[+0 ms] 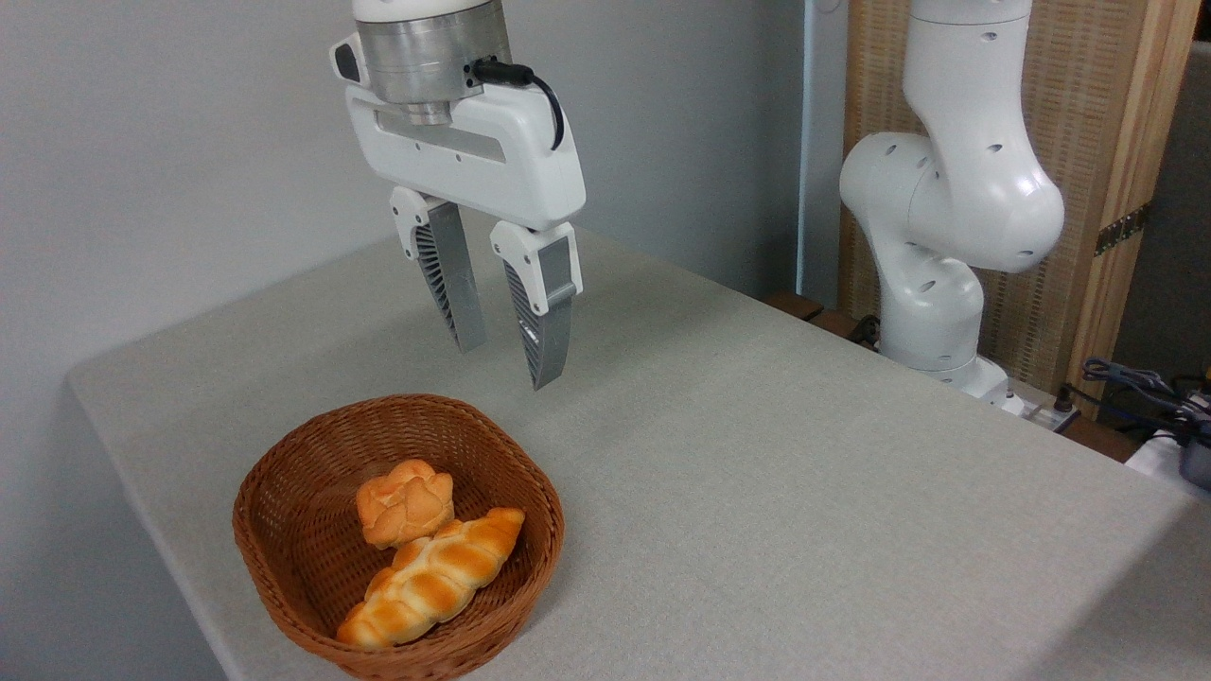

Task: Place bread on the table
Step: 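Lower the open gripper down into the basket over the round orange bun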

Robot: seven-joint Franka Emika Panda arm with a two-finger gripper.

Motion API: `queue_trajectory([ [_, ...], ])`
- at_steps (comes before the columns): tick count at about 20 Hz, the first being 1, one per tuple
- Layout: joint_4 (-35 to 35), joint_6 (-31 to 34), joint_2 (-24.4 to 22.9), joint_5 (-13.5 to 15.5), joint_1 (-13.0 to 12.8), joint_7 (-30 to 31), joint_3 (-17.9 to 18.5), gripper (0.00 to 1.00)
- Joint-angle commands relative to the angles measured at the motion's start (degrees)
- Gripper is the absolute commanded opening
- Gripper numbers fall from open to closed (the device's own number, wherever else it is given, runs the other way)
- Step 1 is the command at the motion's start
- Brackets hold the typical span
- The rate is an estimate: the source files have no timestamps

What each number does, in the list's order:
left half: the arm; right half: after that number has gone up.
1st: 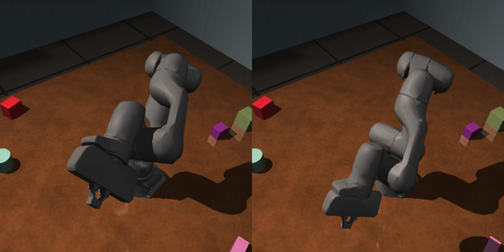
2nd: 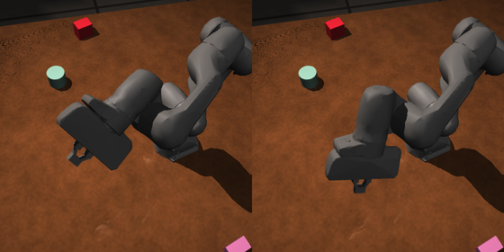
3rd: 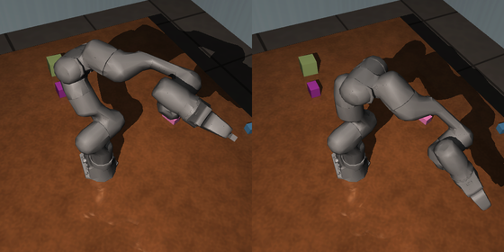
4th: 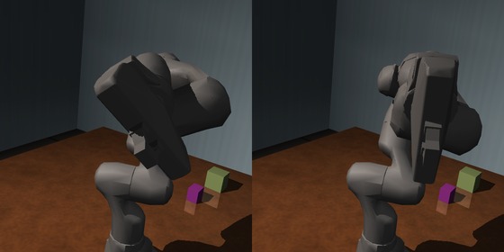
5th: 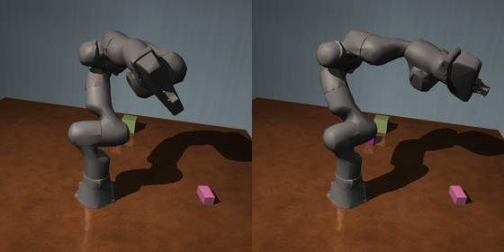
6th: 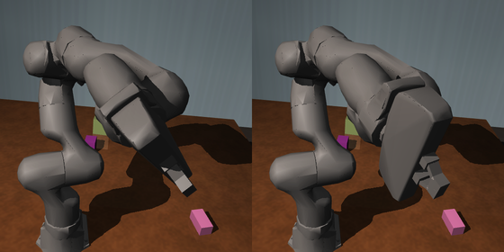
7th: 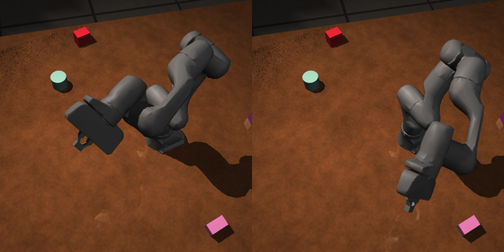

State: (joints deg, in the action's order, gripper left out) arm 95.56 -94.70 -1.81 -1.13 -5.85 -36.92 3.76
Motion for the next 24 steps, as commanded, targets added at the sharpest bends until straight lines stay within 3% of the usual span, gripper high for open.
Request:
queue_trajectory([
  [1, -0.4, 1.4, 0.1, 1.1, 0.0, -0.2, 0.2, 1.0],
  [15, 0.7, 0.8, -0.5, 1.0, 0.0, -0.3, 0.3, 1.0],
  [24, 5.7, -4.5, -3.0, 1.0, 0.0, -0.3, 0.5, 1.0],
])
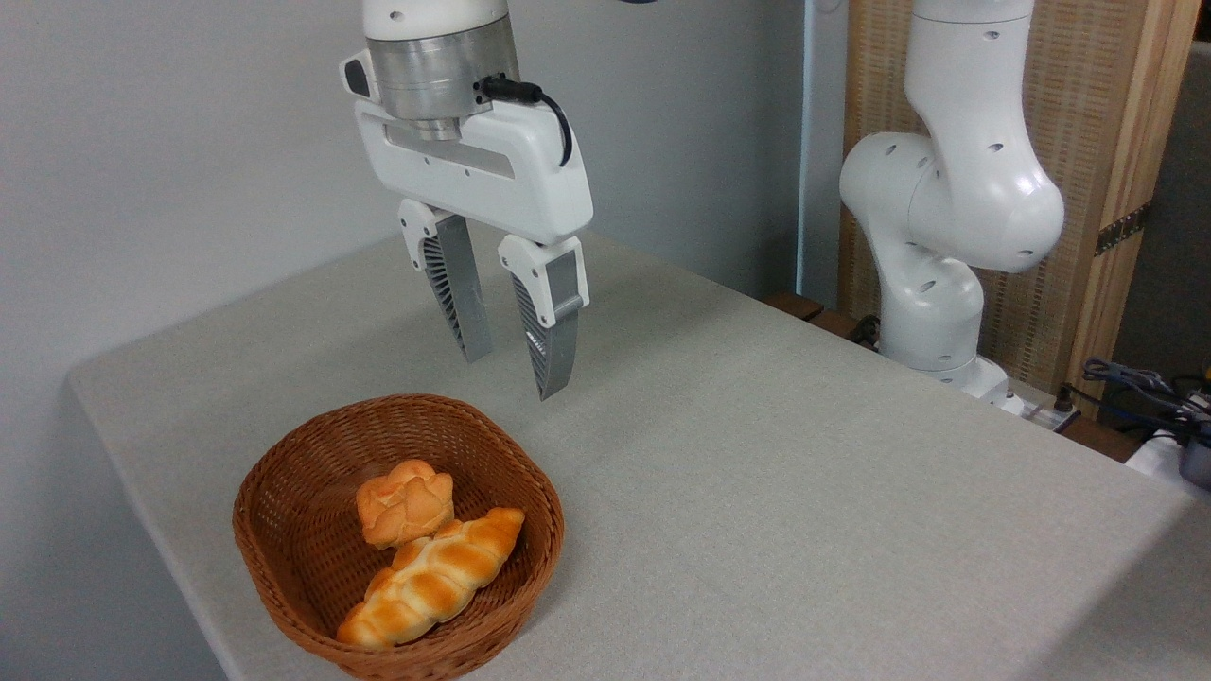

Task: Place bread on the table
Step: 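Lower the open gripper down into the basket over the round orange bun, then close the gripper fingers around the round orange bun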

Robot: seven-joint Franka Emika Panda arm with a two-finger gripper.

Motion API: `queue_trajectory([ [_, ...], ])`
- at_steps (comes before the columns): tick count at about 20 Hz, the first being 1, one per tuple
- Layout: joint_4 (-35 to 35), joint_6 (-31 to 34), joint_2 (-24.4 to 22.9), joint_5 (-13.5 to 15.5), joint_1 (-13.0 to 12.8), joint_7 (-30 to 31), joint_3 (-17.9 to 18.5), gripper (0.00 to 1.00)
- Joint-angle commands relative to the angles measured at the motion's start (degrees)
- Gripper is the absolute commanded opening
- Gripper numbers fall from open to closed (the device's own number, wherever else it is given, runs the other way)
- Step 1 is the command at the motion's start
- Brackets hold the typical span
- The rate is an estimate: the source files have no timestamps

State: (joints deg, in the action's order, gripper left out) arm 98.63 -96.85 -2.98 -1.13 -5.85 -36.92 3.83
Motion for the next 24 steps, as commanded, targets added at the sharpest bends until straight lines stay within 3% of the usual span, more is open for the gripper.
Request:
queue_trajectory([
  [1, 3.4, -3.6, -1.9, 1.1, -0.1, -0.3, 0.3, 1.0],
  [9, 13.2, -19.6, -1.4, 1.2, -1.8, -0.2, -0.3, 1.0],
  [11, 15.1, -24.5, -0.8, 4.3, -2.9, 0.4, -0.2, 1.0],
  [14, 17.6, -32.2, 0.3, 13.0, -3.2, 0.5, -0.2, 1.0],
  [18, 19.1, -37.4, 2.1, 16.6, -4.7, 0.5, -0.3, 1.0],
  [24, 19.9, -38.9, 3.5, 16.6, -5.7, 0.4, -0.3, 1.0],
])
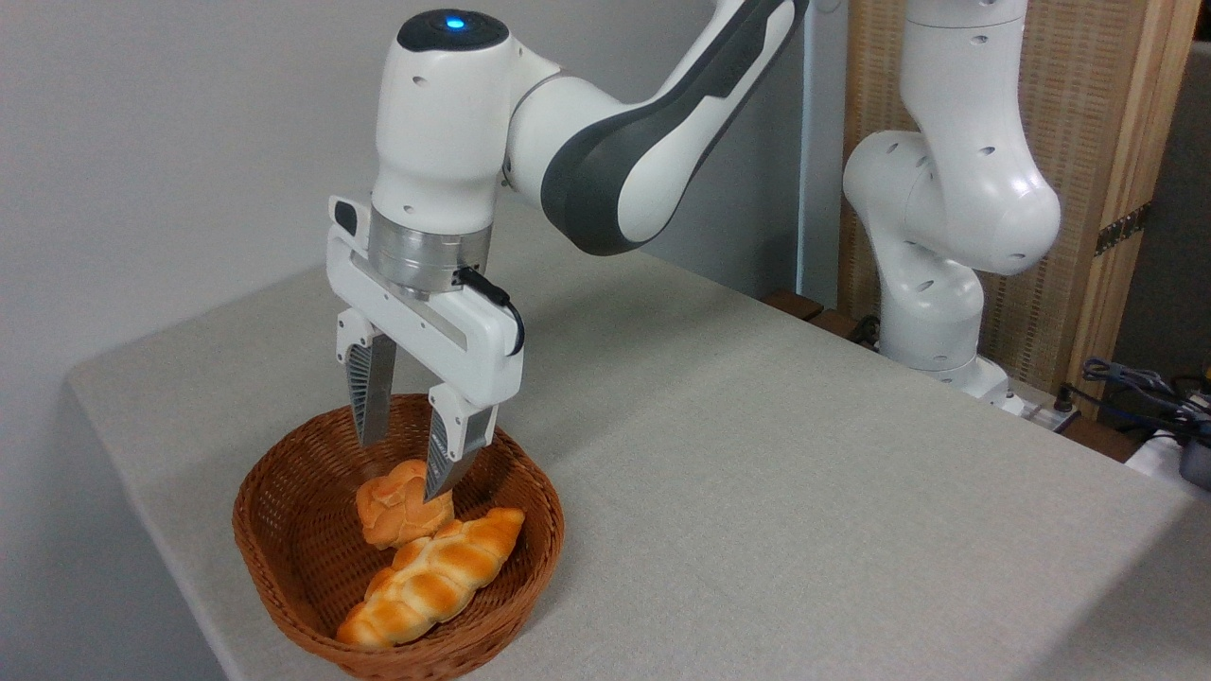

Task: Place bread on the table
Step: 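Close the gripper fingers around the round orange bun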

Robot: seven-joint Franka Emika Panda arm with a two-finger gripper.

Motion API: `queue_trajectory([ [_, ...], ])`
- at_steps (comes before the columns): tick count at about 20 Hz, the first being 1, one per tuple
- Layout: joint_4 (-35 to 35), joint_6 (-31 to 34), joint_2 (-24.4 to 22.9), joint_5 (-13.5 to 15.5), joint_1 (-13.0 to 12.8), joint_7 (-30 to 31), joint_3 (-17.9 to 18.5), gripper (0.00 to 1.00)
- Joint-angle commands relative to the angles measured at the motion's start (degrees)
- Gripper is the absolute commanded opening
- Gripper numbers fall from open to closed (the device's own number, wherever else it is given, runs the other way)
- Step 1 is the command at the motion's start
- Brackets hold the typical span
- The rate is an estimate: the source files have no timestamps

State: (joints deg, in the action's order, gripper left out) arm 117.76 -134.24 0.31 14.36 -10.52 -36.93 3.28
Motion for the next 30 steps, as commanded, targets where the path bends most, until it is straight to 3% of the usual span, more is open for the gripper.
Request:
queue_trajectory([
  [1, 0.9, -2.3, 0.3, 1.0, -1.2, 0.4, 0.2, 1.0],
  [11, 2.9, -5.1, 0.8, -1.3, -1.4, -0.3, -0.3, 1.0],
  [18, 5.2, -9.4, 1.4, -1.4, -1.4, -0.2, -1.3, 0.99],
  [21, 5.2, -10.2, 1.5, -1.4, -1.4, -0.3, -1.3, 0.69],
  [23, 5.1, -10.3, 1.5, -1.4, -1.4, -0.5, -1.3, 0.57],
  [30, 5.1, -10.2, 1.5, -1.4, -1.4, -0.5, -1.3, 0.48],
])
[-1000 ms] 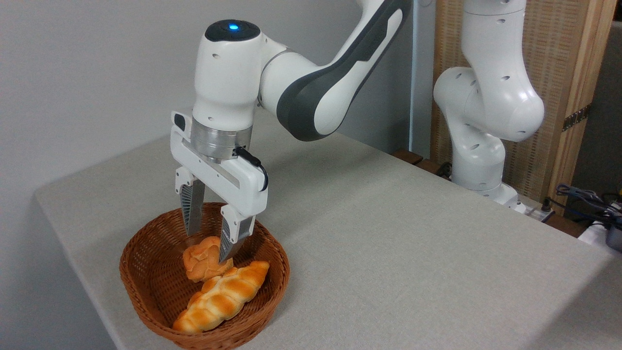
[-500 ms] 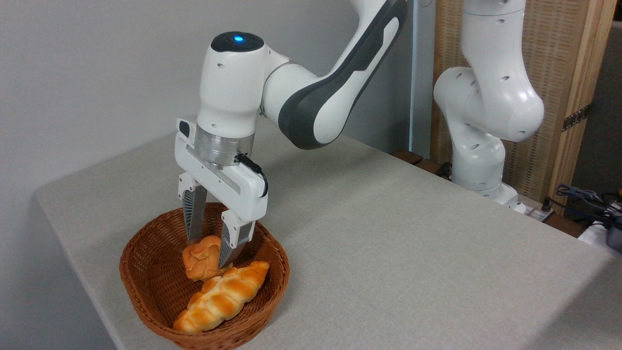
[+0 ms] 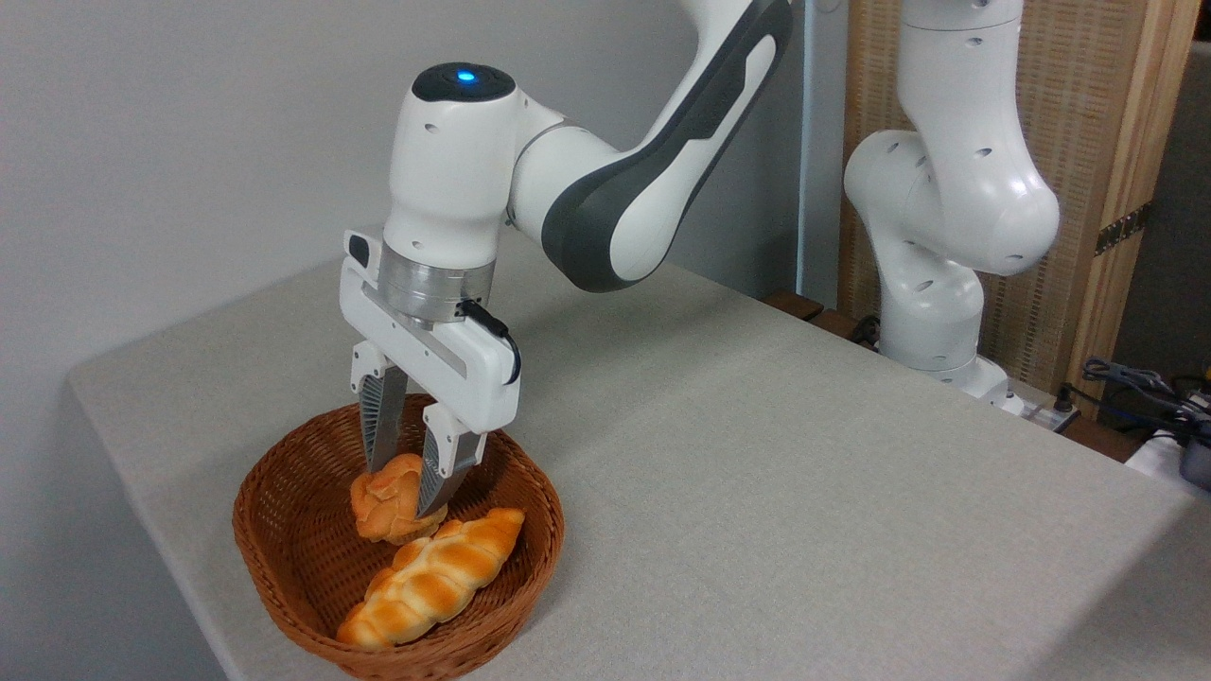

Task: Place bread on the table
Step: 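Close the gripper fingers around the round orange bun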

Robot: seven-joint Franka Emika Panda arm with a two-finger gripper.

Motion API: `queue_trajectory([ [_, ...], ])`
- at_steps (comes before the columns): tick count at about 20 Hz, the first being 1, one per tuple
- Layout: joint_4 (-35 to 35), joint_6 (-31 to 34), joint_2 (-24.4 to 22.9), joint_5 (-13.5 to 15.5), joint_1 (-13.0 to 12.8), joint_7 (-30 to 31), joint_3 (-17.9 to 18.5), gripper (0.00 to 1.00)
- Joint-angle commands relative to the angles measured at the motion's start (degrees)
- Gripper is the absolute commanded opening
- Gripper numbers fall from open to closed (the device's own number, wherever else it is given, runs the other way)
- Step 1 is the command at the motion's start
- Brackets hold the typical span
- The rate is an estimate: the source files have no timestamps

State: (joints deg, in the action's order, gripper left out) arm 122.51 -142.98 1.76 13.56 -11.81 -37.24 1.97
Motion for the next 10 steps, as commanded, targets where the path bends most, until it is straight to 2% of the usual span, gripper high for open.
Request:
queue_trajectory([
  [1, 0.4, -1.4, 0.1, -0.6, -0.1, -0.2, 0.0, 0.48],
  [10, 0.3, -1.4, 0.0, -0.6, -0.1, -0.2, 0.0, 0.43],
])
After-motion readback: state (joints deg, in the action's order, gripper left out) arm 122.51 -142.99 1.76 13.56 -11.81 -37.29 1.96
